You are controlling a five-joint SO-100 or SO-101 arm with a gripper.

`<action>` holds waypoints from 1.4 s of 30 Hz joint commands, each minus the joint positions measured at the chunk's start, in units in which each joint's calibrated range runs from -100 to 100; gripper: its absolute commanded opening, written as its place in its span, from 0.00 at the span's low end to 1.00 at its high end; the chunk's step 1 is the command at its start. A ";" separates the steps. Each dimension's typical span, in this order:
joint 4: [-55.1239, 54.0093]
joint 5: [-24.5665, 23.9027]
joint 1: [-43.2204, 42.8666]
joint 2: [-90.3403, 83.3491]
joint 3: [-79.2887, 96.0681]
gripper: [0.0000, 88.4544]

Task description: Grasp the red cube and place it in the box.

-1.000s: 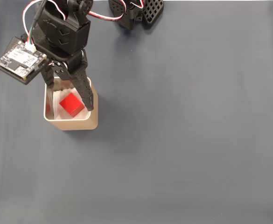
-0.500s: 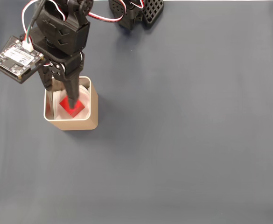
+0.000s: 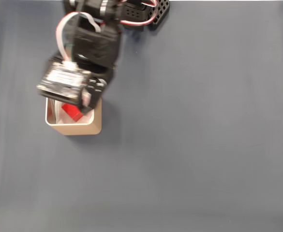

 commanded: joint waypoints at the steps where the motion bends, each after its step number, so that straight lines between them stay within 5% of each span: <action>1: -1.03 0.10 -6.66 -3.35 -1.53 0.00; 16: -2.18 -0.15 -20.79 -3.43 2.48 0.00; 42: -17.69 -0.73 -18.88 -21.43 39.49 0.00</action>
